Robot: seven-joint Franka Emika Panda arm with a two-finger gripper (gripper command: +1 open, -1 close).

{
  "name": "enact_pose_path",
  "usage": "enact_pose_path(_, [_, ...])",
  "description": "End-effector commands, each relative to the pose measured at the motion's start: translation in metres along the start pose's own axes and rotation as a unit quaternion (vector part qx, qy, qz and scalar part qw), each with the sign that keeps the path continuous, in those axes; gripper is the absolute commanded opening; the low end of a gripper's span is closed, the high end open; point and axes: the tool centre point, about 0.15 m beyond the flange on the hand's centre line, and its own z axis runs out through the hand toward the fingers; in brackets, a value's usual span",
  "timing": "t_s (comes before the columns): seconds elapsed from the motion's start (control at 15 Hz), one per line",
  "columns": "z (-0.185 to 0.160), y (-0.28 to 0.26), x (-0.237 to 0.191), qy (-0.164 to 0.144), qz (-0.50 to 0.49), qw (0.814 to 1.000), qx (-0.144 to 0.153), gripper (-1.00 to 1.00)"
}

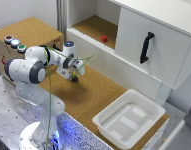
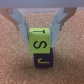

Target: Put the grasped yellow block on top of the block

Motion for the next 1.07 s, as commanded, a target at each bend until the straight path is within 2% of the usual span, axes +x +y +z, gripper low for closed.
enact_pose_path(0.0, [0.010,0.005,-0.008,-0.018,-0.004,1.000,-0.024,-1.00])
enact_pose_path(0.07, [0.009,0.006,-0.008,-0.017,-0.004,0.999,-0.027,1.00])
enact_pose_path(0.6, [-0.025,0.007,-0.019,0.007,-0.003,0.999,-0.031,1.00])
enact_pose_path(0.87, [-0.074,0.000,-0.020,0.027,-0.001,0.999,-0.018,1.00])
enact_pose_path(1.0, [-0.102,-0.002,-0.011,0.020,0.006,1.000,-0.018,1.00])
